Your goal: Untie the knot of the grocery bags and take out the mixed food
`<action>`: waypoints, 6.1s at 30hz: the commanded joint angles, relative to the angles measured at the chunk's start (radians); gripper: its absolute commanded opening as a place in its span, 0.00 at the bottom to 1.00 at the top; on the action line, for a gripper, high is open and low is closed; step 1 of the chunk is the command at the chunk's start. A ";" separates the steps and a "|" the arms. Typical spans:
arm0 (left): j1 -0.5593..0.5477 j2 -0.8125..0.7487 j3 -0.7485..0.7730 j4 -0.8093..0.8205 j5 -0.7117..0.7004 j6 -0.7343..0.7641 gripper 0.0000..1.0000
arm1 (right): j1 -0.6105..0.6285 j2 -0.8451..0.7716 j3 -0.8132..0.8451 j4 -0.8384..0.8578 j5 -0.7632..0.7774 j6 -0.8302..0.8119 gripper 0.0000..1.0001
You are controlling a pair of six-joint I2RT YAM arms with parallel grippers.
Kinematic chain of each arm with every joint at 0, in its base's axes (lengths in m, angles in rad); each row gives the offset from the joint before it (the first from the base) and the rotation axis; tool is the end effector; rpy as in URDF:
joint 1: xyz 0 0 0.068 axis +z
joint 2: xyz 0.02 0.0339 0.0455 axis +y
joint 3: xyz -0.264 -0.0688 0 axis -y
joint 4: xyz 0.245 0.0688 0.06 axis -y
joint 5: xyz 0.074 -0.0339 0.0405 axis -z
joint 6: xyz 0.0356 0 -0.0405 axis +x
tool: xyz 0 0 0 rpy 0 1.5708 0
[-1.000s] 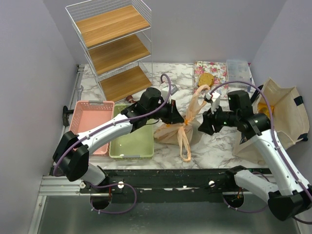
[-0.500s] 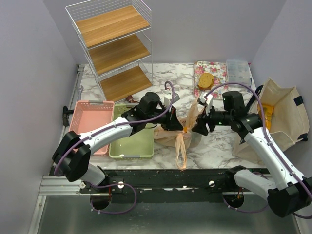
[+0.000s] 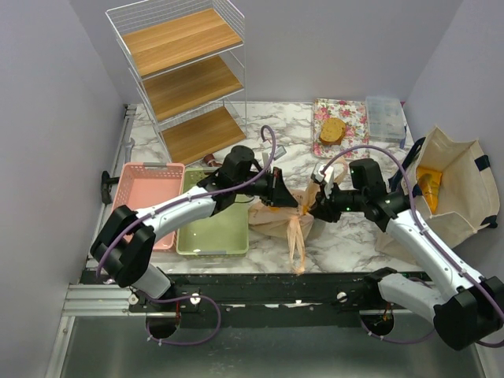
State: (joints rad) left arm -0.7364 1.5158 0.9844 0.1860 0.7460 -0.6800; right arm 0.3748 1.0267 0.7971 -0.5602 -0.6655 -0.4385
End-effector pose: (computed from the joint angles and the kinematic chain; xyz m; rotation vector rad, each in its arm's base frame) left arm 0.2367 -0.2472 0.2708 0.6412 2.0978 -1.5957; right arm 0.1849 0.0964 0.2696 -1.1804 1.9341 0.7455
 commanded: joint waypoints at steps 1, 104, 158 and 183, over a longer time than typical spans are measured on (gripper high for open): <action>0.037 -0.004 0.024 -0.011 0.052 0.041 0.00 | 0.012 -0.005 0.002 0.020 0.033 -0.076 0.02; 0.118 -0.338 -0.213 -0.136 -0.131 1.302 0.00 | -0.228 -0.118 0.114 0.059 0.401 -0.081 0.01; -0.008 -0.398 -0.311 -0.269 -0.350 1.232 0.18 | -0.028 -0.059 0.311 -0.101 0.463 0.111 0.01; -0.146 -0.195 0.009 -0.339 -0.620 1.229 0.02 | -0.028 -0.089 0.351 -0.060 0.582 0.167 0.01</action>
State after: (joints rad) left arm -0.9546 1.4242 1.0588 -0.0990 0.1818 0.5720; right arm 0.3534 0.9657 1.0916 -0.6743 -0.2562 -0.2588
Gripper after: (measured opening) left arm 0.132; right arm 0.027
